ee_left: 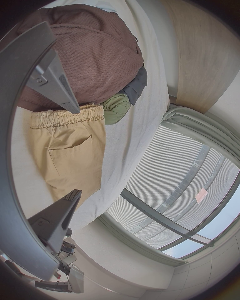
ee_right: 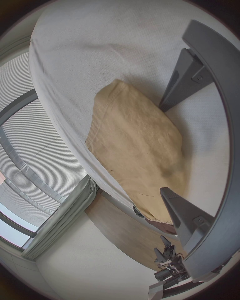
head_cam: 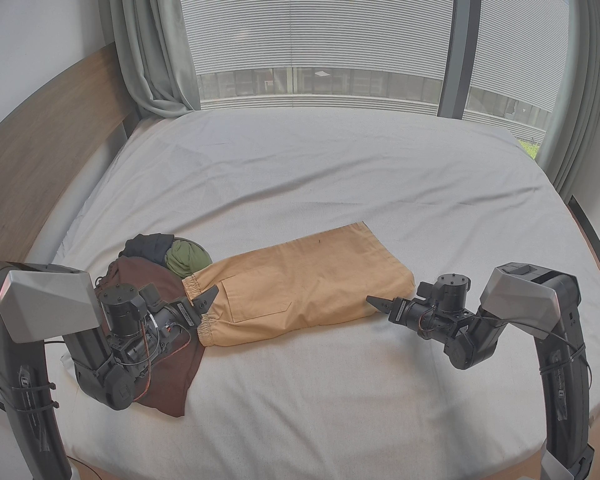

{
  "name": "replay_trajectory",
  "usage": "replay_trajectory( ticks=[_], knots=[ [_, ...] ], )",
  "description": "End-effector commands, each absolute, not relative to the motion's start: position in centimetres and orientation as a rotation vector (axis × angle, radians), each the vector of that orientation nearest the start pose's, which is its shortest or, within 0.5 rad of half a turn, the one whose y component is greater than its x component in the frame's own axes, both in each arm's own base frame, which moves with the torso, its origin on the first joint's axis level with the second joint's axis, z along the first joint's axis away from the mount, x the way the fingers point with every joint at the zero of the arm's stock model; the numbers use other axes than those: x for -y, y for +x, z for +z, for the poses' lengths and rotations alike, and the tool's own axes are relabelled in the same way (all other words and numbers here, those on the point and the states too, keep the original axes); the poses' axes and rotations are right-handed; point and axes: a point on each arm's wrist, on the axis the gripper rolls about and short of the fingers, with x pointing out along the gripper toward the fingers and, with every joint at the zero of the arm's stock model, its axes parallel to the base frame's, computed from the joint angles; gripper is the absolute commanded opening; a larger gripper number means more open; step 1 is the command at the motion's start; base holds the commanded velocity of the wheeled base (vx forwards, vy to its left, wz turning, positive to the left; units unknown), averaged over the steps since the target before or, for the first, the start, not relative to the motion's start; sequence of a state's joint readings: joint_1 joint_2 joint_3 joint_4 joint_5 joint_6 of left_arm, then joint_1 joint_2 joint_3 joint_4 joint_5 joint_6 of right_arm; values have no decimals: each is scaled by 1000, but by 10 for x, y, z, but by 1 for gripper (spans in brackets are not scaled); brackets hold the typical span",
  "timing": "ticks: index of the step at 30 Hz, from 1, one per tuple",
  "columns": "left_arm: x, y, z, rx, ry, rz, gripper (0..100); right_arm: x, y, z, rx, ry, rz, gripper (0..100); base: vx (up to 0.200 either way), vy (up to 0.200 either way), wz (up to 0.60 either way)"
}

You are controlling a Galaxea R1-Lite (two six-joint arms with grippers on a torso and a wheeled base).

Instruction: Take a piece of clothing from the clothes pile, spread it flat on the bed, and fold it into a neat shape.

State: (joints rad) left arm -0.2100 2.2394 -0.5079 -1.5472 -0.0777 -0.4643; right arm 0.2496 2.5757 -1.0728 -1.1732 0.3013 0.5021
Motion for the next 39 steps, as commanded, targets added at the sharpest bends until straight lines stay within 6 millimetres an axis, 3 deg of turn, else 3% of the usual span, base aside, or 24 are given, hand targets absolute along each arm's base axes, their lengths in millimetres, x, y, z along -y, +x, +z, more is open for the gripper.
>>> replay_trajectory(
  ticks=[1,14,29,30,39],
  knots=[
    [71,325,33,-246,-450,-240,100,-123,425,-62,-487,489,451,100,0,0,0],
    [71,326,32,-248,-453,-239,100,-152,435,-70,-432,570,492,100,0,0,0],
    [71,325,32,-249,-454,-240,100,-153,442,-68,-396,665,477,100,0,0,0],
    [71,325,32,-249,-454,-240,100,-153,442,-68,-398,664,476,0,0,0,0],
    [71,326,32,-251,-456,-240,100,-153,441,-70,-398,664,469,0,0,0,0]
  ],
)
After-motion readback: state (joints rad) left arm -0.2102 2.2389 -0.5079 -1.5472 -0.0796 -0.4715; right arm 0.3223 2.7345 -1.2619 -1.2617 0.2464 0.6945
